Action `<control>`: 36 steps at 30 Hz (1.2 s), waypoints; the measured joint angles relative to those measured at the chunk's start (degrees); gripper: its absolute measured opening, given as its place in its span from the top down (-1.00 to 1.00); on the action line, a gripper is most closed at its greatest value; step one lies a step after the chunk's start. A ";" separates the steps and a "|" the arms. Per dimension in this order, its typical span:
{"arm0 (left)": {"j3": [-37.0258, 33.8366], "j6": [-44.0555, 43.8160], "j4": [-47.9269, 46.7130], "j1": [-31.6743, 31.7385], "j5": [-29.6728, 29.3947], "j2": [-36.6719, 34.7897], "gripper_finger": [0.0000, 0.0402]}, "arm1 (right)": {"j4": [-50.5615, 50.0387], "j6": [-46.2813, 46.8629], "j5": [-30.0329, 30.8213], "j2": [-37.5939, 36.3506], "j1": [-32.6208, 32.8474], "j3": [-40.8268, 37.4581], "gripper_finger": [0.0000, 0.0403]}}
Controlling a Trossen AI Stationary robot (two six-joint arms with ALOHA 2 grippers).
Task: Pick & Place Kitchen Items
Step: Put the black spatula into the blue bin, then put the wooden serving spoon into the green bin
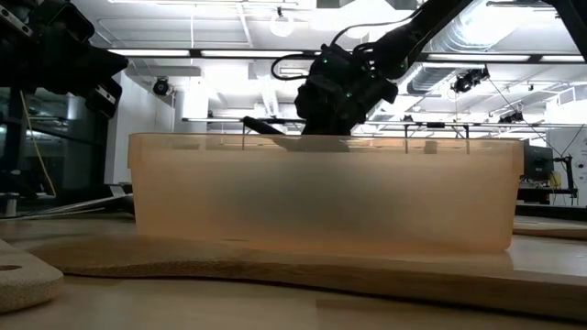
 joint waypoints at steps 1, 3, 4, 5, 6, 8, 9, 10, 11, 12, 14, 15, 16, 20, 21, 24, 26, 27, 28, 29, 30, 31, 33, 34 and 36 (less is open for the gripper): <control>0.00 0.00 -0.02 0.02 -0.01 0.02 1.00 | 0.00 0.00 0.02 0.00 0.00 0.00 0.59; 0.00 -0.01 -0.02 0.02 -0.02 0.01 1.00 | -0.02 0.00 0.04 0.00 0.00 0.00 0.57; 0.00 0.00 -0.01 0.01 -0.01 0.00 1.00 | -0.02 0.00 0.19 0.00 0.00 0.00 0.56; 0.00 0.00 0.00 0.01 -0.01 0.00 1.00 | -0.02 0.06 0.79 0.00 0.00 0.00 0.56; 0.00 0.00 -0.02 0.02 -0.01 0.01 1.00 | -0.02 0.28 1.36 0.00 0.00 0.00 0.54; 0.00 0.00 -0.02 0.01 -0.02 0.01 1.00 | -0.08 0.37 1.62 0.00 0.00 0.00 0.52; 0.00 0.00 -0.02 0.02 -0.02 0.00 1.00 | -0.06 0.37 1.56 0.00 0.00 0.00 0.50; 0.00 0.00 -0.01 0.00 -0.01 0.01 1.00 | -0.05 0.40 1.55 -0.01 0.00 0.00 0.48; 0.00 0.00 -0.02 0.02 0.00 0.02 1.00 | -0.06 0.46 1.56 -0.02 0.00 0.00 0.46; 0.00 0.00 0.00 0.00 0.00 0.00 1.00 | -0.02 0.46 1.51 -0.02 -0.02 0.00 0.45; 0.00 0.00 -0.01 0.01 -0.02 0.02 1.00 | 0.00 0.48 1.49 -0.02 0.00 0.00 0.41; 0.00 0.00 -0.02 0.01 -0.02 0.01 1.00 | 0.00 0.59 1.49 -0.02 0.00 0.00 0.40; 0.00 0.00 -0.02 0.02 -0.02 0.00 1.00 | 0.00 0.66 1.46 -0.02 0.00 0.00 0.39; 0.00 -0.02 0.00 0.02 -0.02 0.02 1.00 | -0.03 0.70 1.49 -0.22 0.00 0.00 0.37; 0.00 -0.02 0.00 0.01 -0.02 0.00 1.00 | -0.09 0.68 1.49 -0.45 0.00 0.00 0.38; 0.00 0.00 -0.02 0.02 -0.02 0.00 1.00 | -0.37 0.70 2.60 -1.90 0.11 0.00 0.38; 0.00 0.00 -0.01 0.01 -0.02 0.01 1.00 | -1.61 1.28 4.94 -3.54 0.11 0.00 0.38; 0.00 0.00 -0.01 0.01 -0.02 0.01 1.00 | -2.74 1.92 6.51 -4.37 0.27 0.00 0.38; 0.00 0.00 -0.02 0.02 -0.02 0.00 1.00 | -4.10 2.50 8.01 -5.31 0.54 0.00 0.38; 0.00 0.00 0.00 0.00 0.00 0.00 1.00 | -6.08 3.23 9.38 -6.53 0.72 0.00 0.38; 0.00 0.00 -0.02 0.00 -0.02 0.02 1.00 | -8.60 3.52 10.67 -7.77 0.88 0.00 0.38; 0.00 -0.01 -0.01 0.02 -0.02 0.01 1.00 | -10.53 3.63 11.62 -8.82 1.02 0.00 0.38; 0.00 0.00 -0.02 0.00 0.00 0.00 1.00 | -15.46 3.77 13.67 -11.26 1.61 0.02 0.38; 0.00 0.00 -0.02 0.02 -0.02 0.00 1.00 | -18.30 4.44 14.86 -12.36 1.96 0.02 0.38; 0.00 0.00 -0.02 0.00 -0.02 0.01 1.00 | -23.08 8.40 18.18 -14.25 3.01 0.02 0.38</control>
